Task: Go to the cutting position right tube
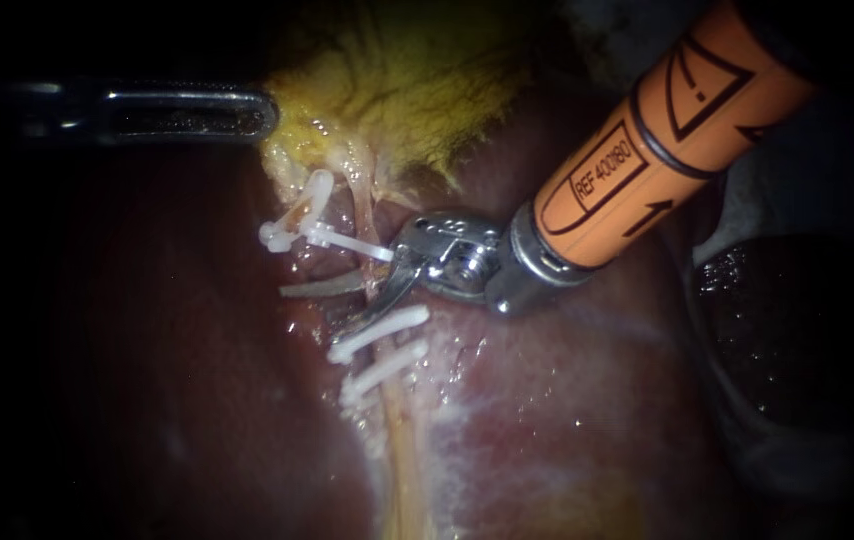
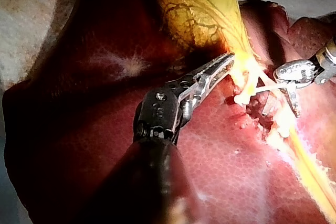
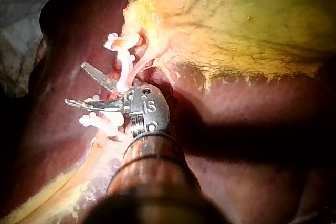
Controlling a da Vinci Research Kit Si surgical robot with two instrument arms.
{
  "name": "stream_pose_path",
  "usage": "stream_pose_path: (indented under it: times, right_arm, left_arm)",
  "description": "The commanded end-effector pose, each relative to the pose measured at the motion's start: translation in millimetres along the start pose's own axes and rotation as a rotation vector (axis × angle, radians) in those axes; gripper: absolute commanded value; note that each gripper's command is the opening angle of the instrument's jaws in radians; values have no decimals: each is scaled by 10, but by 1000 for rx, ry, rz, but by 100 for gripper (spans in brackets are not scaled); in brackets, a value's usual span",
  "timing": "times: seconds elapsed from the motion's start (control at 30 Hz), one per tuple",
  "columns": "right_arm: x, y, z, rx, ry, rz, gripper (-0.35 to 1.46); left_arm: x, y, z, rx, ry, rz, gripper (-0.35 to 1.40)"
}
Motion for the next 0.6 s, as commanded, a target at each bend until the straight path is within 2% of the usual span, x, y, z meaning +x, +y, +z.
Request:
stream_pose_path:
  times: [0.03, 0.6]
  right_arm:
    - [2, -1, 2, 0, 8, 6, 82]
    - [5, -6, 7, -6, 18, 7, 82]
  left_arm:
    - [0, 0, 0, 0, 0, 0, -35]
    - [0, 1, 1, 0, 0, 0, -35]
